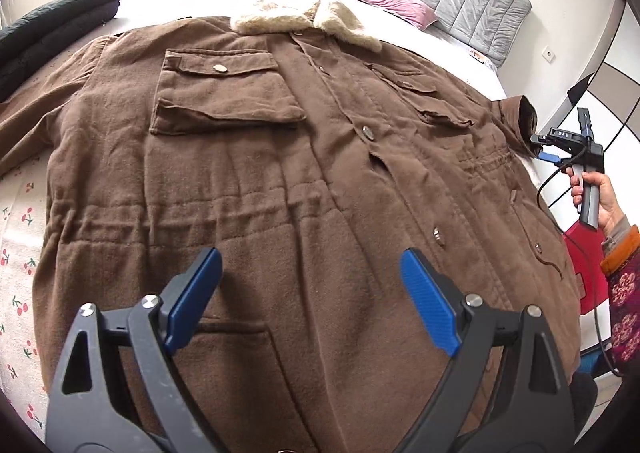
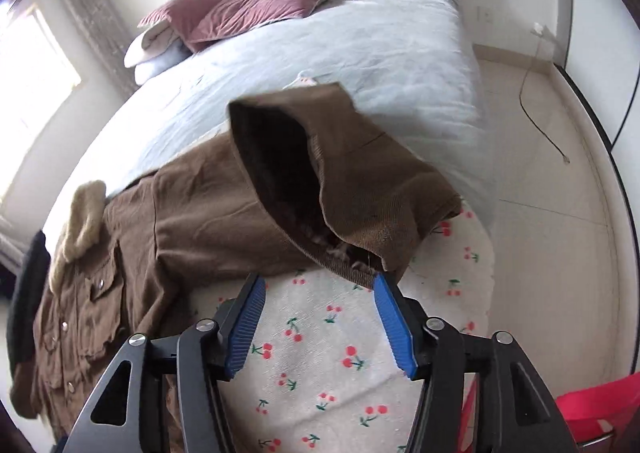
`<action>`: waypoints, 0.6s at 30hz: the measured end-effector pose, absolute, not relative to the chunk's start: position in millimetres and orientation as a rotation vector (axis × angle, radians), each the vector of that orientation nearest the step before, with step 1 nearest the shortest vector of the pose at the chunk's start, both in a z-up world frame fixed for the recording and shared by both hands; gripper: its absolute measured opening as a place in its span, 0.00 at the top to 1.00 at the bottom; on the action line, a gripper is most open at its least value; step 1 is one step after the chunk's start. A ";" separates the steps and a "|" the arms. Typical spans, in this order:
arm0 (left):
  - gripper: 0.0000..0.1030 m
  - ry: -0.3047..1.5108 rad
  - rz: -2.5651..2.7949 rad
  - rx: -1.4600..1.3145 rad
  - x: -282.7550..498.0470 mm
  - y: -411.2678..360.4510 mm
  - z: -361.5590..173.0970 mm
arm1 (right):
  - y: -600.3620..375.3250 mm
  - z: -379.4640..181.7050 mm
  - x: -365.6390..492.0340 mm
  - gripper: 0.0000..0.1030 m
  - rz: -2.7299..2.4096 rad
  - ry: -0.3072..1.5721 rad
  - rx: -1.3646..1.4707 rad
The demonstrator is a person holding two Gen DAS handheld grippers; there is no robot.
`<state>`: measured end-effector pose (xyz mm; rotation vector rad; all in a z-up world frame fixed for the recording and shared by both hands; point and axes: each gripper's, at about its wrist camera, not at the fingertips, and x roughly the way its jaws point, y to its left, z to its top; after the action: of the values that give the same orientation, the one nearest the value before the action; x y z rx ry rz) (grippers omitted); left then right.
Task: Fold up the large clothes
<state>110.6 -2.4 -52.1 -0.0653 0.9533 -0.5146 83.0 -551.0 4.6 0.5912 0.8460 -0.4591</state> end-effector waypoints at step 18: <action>0.12 0.937 -0.490 -0.097 112.2 7.3 -27.4 | -516.5 2.7 97.8 0.23 -0.345 0.915 -0.006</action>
<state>112.2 7.3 -27.4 -0.0974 0.9365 -0.4903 97.8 -516.5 2.7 -0.0060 0.9151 -0.3451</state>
